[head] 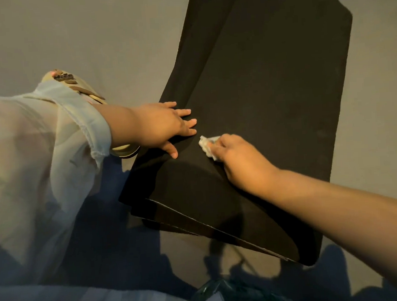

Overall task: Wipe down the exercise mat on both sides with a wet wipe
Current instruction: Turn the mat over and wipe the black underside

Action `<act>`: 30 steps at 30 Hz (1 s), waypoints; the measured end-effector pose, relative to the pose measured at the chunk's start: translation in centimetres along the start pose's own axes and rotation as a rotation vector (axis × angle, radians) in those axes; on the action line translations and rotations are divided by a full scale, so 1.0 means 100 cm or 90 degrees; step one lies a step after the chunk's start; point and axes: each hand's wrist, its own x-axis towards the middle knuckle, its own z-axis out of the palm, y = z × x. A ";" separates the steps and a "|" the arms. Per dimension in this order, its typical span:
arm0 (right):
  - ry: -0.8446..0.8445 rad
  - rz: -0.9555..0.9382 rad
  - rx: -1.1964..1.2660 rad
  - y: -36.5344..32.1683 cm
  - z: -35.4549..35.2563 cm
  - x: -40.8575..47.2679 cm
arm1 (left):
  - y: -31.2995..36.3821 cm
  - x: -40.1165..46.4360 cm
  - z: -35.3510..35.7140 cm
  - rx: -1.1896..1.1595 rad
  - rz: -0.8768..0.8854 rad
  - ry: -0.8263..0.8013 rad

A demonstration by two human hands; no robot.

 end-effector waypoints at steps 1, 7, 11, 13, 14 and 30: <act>-0.017 -0.008 0.010 -0.011 0.003 -0.003 | 0.000 0.000 0.000 -0.002 0.000 0.002; -0.130 -0.104 0.050 -0.054 0.021 -0.024 | 0.008 0.001 -0.002 0.080 -0.012 0.023; -0.218 -0.219 0.104 -0.057 0.014 -0.047 | 0.020 -0.004 0.009 0.152 -0.006 0.139; -0.190 -0.246 0.159 -0.048 0.000 -0.055 | 0.025 -0.001 0.016 0.196 0.002 0.163; -0.153 -0.239 0.163 -0.039 -0.008 -0.056 | 0.025 0.002 0.016 0.213 0.004 0.164; 0.203 0.301 -0.035 0.126 -0.045 0.034 | 0.027 0.019 0.003 0.182 -0.009 0.028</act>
